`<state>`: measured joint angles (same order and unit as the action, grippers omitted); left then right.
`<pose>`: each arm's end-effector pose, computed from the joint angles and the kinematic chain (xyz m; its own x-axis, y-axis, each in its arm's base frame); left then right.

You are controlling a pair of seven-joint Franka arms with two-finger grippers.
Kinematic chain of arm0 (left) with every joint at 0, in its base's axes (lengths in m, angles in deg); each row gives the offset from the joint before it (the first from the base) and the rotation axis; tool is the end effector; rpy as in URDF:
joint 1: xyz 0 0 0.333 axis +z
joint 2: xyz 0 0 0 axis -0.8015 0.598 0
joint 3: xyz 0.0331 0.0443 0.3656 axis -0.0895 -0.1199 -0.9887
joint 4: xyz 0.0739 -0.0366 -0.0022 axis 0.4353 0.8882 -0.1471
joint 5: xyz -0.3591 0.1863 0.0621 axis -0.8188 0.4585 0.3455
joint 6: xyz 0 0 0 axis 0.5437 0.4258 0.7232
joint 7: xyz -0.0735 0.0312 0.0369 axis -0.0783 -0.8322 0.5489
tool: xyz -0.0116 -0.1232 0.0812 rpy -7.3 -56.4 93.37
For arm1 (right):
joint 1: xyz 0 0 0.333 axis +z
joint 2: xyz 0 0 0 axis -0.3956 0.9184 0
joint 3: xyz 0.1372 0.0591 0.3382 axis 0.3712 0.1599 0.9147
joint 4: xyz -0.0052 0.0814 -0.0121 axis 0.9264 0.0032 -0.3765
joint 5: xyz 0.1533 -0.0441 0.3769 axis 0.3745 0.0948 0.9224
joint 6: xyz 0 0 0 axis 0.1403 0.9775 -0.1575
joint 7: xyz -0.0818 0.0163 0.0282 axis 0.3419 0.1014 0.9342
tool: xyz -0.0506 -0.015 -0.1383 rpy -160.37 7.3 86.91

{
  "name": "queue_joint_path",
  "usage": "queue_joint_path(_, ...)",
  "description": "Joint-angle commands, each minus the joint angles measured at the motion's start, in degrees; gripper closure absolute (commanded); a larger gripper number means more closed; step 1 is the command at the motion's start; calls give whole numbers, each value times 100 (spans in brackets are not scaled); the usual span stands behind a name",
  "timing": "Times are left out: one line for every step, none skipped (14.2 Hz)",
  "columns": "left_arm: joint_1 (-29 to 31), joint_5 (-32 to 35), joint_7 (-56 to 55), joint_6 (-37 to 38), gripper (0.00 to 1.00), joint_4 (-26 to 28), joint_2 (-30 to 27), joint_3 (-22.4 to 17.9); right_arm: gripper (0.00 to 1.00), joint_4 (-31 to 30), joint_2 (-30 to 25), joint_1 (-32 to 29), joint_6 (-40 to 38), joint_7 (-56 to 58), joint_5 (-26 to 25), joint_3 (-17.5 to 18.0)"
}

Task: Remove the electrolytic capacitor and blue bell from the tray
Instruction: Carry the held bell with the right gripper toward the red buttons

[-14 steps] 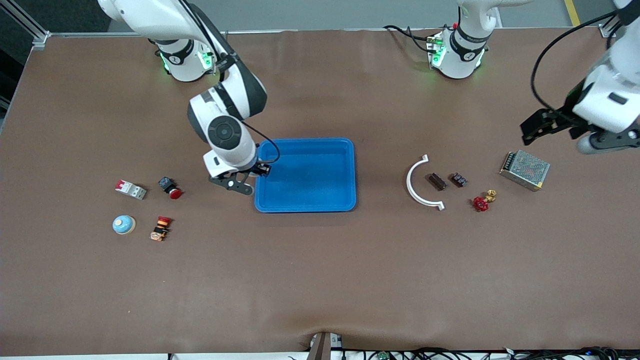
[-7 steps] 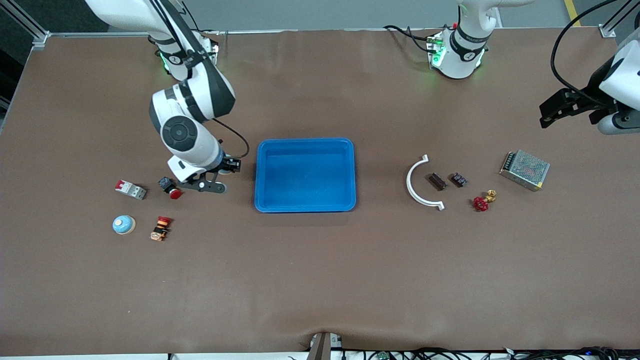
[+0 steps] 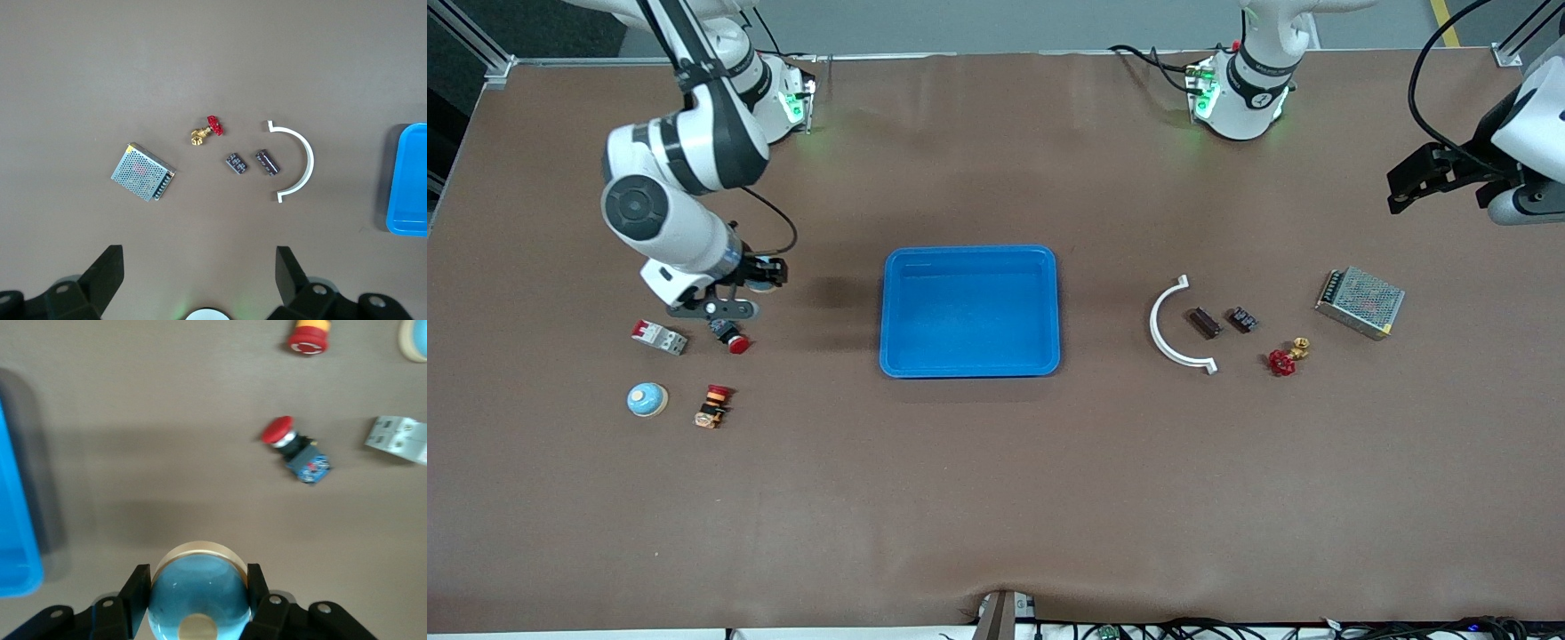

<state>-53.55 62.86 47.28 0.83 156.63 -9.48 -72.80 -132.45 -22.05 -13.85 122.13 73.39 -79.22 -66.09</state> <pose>0.5458 -0.0579 0.6718 0.9989 0.0229 -0.0398 0.0202 -0.9975 -0.0674 0.5012 0.1064 0.3411 0.9843 0.0129 -0.1759 0.0199 -0.9991 0.0380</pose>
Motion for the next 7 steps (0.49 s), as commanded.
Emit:
queue_joint_path(-16, -105, 120, -26, 0, 186, -202, -47, 100, -490, -582, -549, 31, 712, -83, 92)
queue_joint_path(-16, -105, 120, -35, 0, 186, -202, -29, 100, -560, -661, -724, 31, 984, -83, 92)
queue_joint_path(-7, -105, 120, -44, 0, 178, -202, -20, 100, -613, -696, -943, 65, 1344, -83, 92)
queue_joint_path(-7, -105, 120, -52, 0, 160, -202, -20, 100, -657, -706, -1189, 74, 1695, -83, 92)
queue_joint_path(-7, -105, 129, -52, 0, 169, -202, -20, 100, -788, -784, -1366, 144, 1908, -83, 92)
queue_joint_path(-7, -105, 129, -52, 0, 177, -185, -29, 100, -1015, -915, -1437, 310, 2006, -83, 92)
queue_joint_path(-16, -105, 129, -70, 0, 169, -159, -29, 100, -1322, -1064, -1446, 590, 2015, -83, 92)
